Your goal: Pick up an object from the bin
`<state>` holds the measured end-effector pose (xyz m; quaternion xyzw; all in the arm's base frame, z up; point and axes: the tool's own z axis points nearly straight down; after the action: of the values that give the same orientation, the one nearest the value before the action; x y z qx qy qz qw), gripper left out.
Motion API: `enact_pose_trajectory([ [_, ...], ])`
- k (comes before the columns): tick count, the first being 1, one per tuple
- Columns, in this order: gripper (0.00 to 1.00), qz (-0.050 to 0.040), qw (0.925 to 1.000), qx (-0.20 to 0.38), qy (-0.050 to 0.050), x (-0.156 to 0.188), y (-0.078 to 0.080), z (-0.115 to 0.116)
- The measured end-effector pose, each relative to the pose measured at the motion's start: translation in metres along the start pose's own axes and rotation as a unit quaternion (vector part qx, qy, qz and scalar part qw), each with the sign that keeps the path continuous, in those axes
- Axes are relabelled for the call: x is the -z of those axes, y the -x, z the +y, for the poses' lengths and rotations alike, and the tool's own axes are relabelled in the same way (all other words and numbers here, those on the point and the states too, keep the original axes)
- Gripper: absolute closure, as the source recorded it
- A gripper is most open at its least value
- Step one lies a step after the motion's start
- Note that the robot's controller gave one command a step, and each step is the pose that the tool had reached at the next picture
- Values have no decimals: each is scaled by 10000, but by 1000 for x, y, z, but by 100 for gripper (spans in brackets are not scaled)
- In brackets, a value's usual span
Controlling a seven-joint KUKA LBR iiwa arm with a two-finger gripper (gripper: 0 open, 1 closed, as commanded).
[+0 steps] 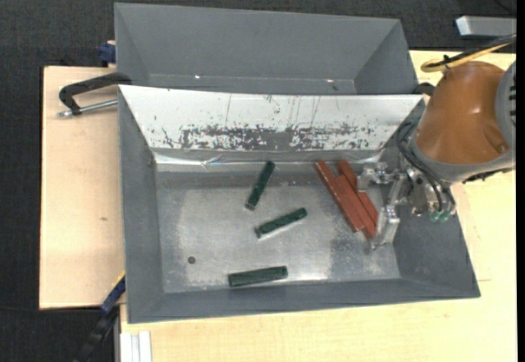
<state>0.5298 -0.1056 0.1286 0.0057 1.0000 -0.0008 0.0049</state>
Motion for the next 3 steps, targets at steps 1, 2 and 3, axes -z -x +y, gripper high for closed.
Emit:
enact_pose_trajectory([
  [1, 0, 51, 9959, -905, 15, -39, 3, -12],
  [2, 0, 54, 9874, -1585, 3, -42, -5, -9],
  [3, 100, 55, 9849, -1732, -3, -54, 47, 1],
])
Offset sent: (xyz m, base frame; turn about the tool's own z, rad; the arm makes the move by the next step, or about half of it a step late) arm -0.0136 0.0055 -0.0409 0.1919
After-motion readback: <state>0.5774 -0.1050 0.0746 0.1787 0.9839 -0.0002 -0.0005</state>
